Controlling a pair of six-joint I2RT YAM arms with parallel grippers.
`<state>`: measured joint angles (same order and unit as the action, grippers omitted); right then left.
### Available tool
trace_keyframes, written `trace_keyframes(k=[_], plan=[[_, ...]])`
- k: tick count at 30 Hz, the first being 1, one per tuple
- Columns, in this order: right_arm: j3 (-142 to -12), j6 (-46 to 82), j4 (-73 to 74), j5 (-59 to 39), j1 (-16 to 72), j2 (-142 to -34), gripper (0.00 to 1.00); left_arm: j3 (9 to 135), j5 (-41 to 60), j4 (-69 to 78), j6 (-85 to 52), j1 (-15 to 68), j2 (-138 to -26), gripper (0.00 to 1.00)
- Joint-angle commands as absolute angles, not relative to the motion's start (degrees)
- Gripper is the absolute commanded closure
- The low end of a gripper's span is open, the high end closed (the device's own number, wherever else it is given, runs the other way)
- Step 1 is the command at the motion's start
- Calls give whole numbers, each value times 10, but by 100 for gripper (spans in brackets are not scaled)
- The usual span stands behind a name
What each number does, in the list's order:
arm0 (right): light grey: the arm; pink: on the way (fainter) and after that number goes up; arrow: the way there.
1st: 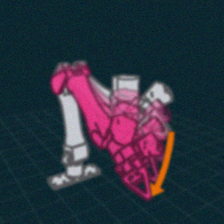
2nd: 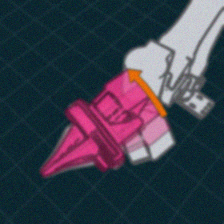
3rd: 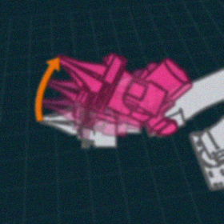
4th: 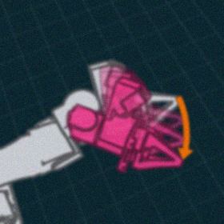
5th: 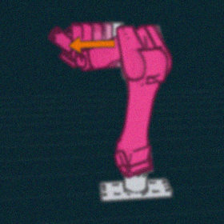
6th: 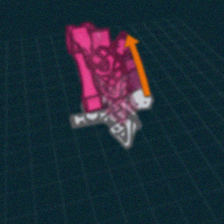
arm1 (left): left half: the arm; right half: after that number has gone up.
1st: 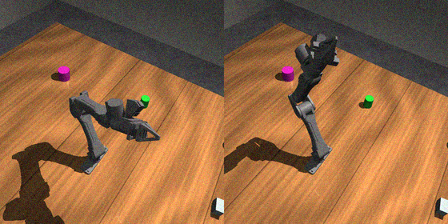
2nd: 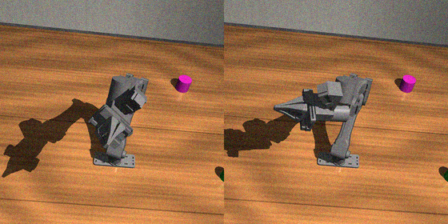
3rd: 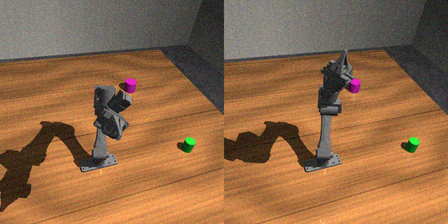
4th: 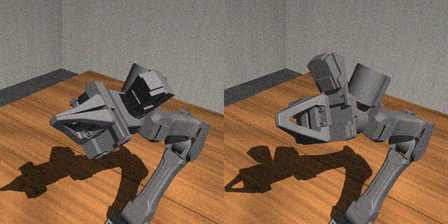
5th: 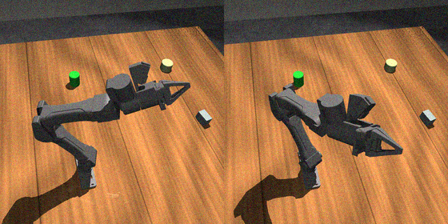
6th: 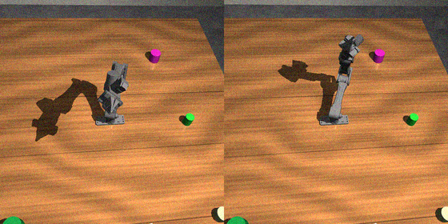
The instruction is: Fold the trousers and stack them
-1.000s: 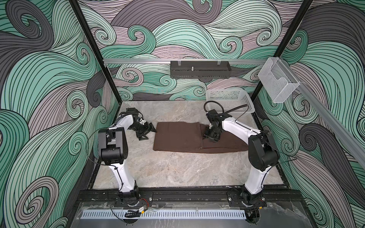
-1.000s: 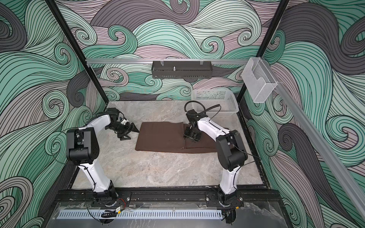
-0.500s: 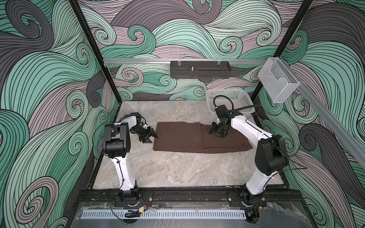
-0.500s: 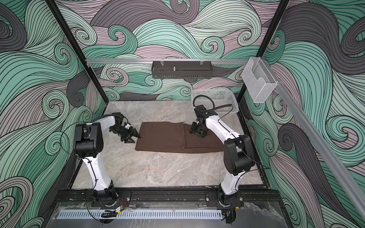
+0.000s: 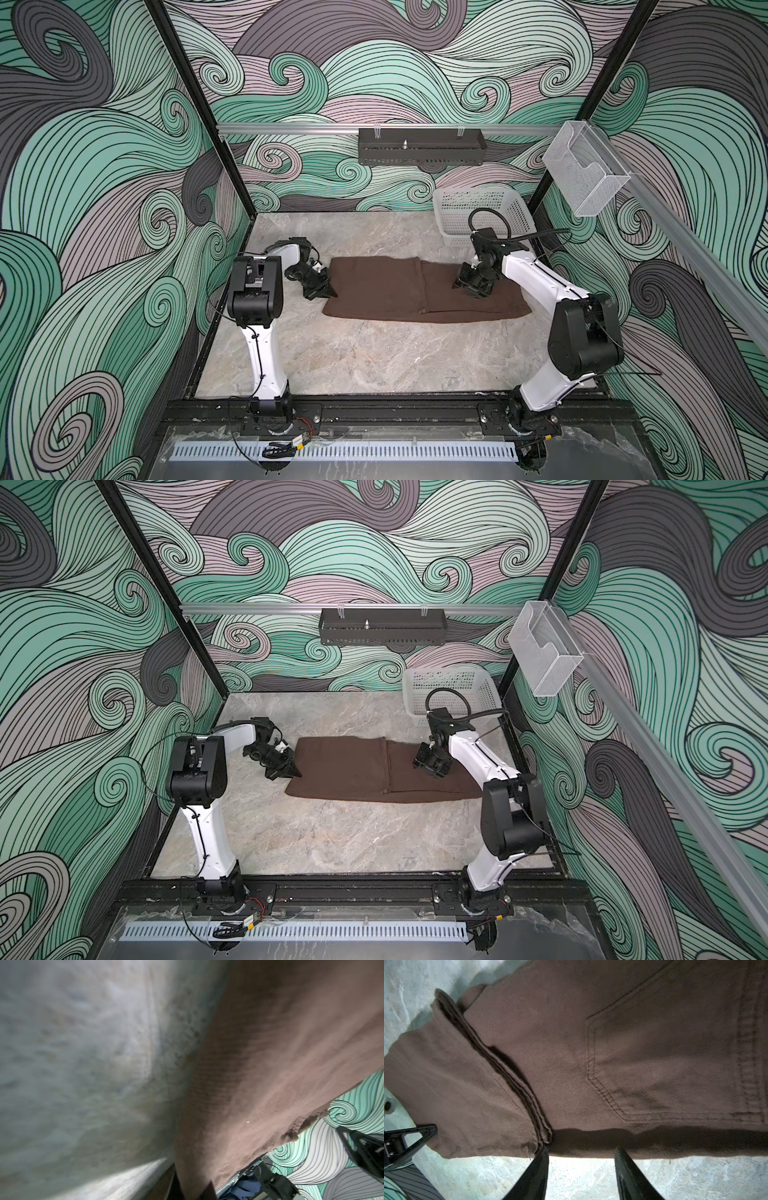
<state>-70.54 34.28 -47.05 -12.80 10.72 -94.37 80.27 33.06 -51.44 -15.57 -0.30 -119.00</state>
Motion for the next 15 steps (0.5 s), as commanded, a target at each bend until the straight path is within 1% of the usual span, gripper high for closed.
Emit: trace_keyframes(k=[1,3,8,10,15], plan=[[-694,323,-460,-146,80,-926,47,813,265,-528,-153,-16,-1123,100],[-689,314,-457,-145,64,-921,45,813,223,-539,-151,-32,-1089,100],[-668,295,-445,-106,49,-912,34,826,115,-582,-145,-83,-1028,100],[-656,293,-428,-107,46,-912,31,834,71,-597,-137,-100,-1015,100],[-644,297,-387,-145,46,-943,30,853,-13,-620,-123,-129,-1011,100]])
